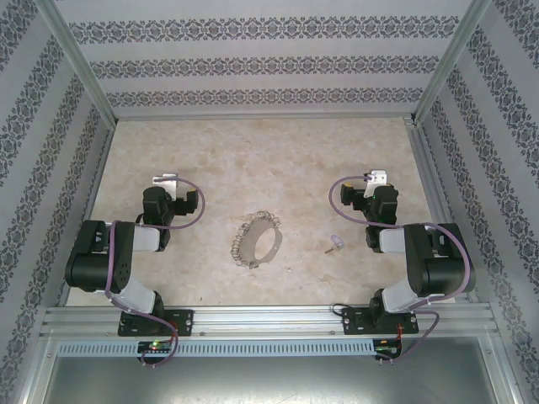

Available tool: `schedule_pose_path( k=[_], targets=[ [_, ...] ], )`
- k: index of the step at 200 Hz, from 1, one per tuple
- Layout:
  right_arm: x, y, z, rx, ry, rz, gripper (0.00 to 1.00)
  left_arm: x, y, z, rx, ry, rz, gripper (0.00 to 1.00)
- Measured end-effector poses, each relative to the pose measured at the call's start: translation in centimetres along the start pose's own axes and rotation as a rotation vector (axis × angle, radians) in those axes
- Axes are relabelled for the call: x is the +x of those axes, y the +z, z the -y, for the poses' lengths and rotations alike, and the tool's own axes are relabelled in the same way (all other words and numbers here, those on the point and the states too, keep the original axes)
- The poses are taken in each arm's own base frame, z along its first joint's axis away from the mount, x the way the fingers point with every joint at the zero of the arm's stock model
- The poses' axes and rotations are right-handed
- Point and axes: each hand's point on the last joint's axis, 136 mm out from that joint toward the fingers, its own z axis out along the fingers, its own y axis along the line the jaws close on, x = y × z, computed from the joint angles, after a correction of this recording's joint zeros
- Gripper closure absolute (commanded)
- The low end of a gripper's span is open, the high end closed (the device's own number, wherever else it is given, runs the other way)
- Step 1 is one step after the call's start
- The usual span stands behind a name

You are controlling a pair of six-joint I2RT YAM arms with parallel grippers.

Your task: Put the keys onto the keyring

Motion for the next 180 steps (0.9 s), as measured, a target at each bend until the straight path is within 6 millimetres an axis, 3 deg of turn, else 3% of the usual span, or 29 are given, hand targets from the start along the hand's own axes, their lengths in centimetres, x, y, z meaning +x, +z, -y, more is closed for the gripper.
schedule_pose_path(
  k=[180],
  targets=[
    [-0.37, -0.20, 0.02, 0.001, 0.005, 0.007, 0.02, -0.11, -0.08, 0.11, 0.007, 0.000, -0.022, 0.00]
  ],
)
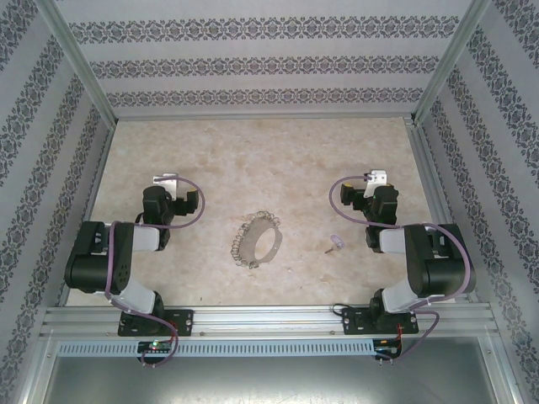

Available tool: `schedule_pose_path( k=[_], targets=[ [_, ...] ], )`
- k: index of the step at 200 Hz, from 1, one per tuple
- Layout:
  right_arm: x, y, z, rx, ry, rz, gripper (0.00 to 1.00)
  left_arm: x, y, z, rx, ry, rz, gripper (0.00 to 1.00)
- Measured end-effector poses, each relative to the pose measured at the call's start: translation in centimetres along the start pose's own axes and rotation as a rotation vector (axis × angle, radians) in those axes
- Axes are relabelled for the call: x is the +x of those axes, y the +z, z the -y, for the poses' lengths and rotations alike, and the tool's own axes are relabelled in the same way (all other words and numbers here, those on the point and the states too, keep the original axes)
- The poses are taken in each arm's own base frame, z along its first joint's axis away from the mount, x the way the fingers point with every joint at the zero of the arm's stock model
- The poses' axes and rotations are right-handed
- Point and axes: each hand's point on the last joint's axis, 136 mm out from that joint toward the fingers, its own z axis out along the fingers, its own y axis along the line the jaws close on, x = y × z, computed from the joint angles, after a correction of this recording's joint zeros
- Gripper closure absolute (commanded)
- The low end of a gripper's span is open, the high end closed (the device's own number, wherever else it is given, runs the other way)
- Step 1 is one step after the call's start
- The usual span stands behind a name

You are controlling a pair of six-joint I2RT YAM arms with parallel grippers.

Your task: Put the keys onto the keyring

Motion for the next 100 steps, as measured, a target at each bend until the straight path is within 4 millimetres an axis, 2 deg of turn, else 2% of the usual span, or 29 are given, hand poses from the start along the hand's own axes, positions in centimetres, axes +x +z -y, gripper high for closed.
schedule_pose_path(
  k=[16, 41, 61, 82, 100],
  targets=[
    [-1.1, -0.6, 0.4, 0.023, 0.010, 0.023, 0.02, -1.4, -0.1, 0.0, 0.000, 0.000, -0.005, 0.00],
    [-3.5, -1.8, 1.1, 0.067, 0.030, 0.065, 0.02, -5.5, -0.9, -0.1, -0.001, -0.018, 0.034, 0.00],
    [-5.6, -2.0, 1.2, 0.078, 0.071, 0.062, 0.02, -8.3, -1.5, -0.1, -0.003, -0.052, 0.027, 0.00],
    [-7.8, -2.5, 1.4, 0.069, 0.198, 0.084, 0.02, -9.9, -1.7, 0.5, 0.001, -0.102, -0.014, 0.00],
    [-8.0, -3.0, 1.9, 0.044, 0.334, 0.081, 0.02, -10.1, -2.1, 2.3, 0.034, -0.145, -0.056, 0.00]
  ],
)
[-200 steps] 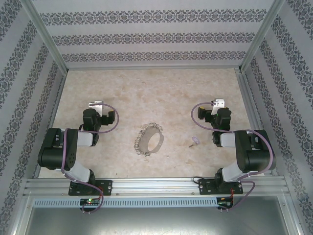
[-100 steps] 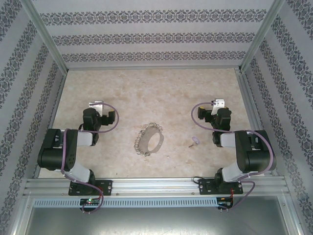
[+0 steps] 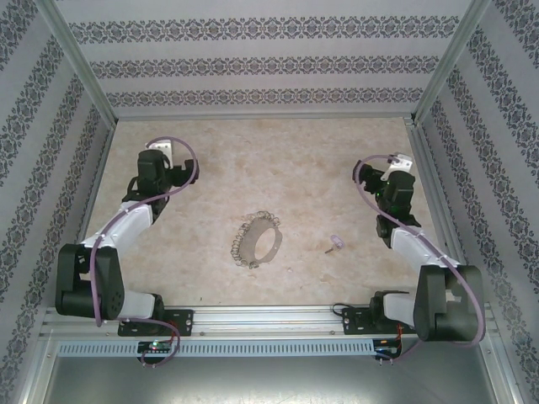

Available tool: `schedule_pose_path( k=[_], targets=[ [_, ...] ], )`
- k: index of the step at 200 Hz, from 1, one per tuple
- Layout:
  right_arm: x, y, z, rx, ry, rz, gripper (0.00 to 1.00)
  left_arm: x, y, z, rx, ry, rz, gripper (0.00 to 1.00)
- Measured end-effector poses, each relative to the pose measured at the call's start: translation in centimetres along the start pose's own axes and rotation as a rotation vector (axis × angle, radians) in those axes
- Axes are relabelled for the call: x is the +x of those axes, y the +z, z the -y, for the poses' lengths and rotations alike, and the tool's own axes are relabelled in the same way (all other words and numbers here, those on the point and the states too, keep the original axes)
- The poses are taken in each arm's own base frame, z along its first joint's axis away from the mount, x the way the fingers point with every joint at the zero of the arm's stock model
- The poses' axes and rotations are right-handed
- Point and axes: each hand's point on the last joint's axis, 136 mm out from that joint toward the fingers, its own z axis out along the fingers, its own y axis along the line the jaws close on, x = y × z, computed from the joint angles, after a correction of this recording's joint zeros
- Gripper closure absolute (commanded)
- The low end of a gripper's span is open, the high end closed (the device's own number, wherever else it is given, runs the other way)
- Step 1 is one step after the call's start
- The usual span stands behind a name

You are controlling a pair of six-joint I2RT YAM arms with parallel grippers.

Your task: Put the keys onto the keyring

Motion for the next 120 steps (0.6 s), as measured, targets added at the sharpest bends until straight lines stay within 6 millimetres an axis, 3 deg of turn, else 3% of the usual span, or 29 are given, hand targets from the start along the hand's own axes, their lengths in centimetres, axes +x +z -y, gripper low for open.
schedule_pose_path(
  k=[39, 91, 120],
  targets=[
    [2.6, 0.0, -1.3, -0.112, 0.218, -0.138, 0.06, 2.8, -1.2, 6.9, 0.152, -0.056, -0.118, 0.01],
    [9.2, -1.1, -6.8, -0.351, 0.395, -0.468, 0.27, 6.3, -4.3, 16.6, 0.403, -0.059, -0.249, 0.08],
    [11.8, -2.9, -10.4, -0.453, 0.430, -0.611, 0.32, 7.8, -5.2, 19.2, 0.490, -0.056, -0.305, 0.27]
  ],
)
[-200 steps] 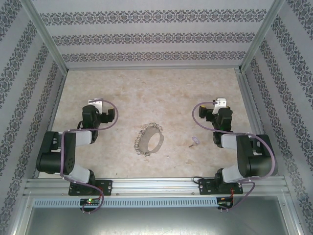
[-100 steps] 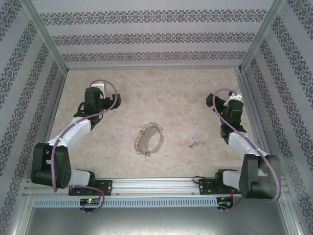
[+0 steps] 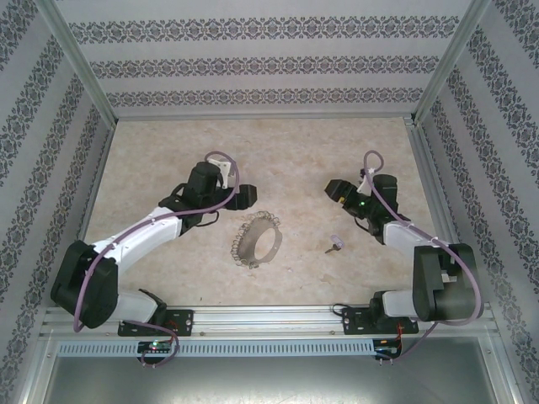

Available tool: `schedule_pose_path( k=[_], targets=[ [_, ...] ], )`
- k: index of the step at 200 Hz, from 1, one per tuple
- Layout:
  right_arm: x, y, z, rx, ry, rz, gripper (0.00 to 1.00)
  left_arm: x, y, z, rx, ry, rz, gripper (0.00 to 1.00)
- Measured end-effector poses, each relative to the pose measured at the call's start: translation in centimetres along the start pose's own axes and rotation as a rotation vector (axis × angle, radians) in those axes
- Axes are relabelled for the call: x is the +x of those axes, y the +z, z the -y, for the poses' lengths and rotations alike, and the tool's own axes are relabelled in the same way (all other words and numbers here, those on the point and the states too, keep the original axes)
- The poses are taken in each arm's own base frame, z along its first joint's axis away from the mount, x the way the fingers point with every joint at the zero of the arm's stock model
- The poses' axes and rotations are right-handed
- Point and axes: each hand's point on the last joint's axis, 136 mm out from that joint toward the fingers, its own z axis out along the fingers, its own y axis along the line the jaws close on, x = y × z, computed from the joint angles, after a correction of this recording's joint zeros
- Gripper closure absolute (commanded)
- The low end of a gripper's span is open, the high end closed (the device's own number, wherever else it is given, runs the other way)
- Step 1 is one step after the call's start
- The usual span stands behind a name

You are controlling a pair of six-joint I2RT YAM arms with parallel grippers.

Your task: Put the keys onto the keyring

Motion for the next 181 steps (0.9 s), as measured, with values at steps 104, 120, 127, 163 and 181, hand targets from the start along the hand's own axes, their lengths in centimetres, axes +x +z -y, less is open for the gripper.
schedule_pose_path(
  k=[104, 120, 127, 163, 181],
  targets=[
    [6.9, 4.4, -3.6, -0.056, 0.025, -0.248, 0.47, 7.8, 7.6, 4.2, 0.190, 0.037, -0.320, 0.66],
    [6.8, 4.5, -3.4, -0.047, 0.027, -0.242, 0.47, 7.9, 8.0, 4.8, 0.214, 0.049, -0.324, 0.68],
    [6.8, 4.5, -3.4, -0.045, 0.027, -0.239, 0.47, 8.0, 8.2, 5.0, 0.220, 0.056, -0.329, 0.68],
    [6.7, 4.5, -3.4, -0.041, 0.027, -0.236, 0.47, 9.7, 8.9, 5.3, 0.230, 0.097, -0.365, 0.72],
    [6.7, 4.5, -3.3, -0.039, 0.028, -0.237, 0.47, 10.1, 9.1, 5.2, 0.226, 0.110, -0.374, 0.73]
  ],
)
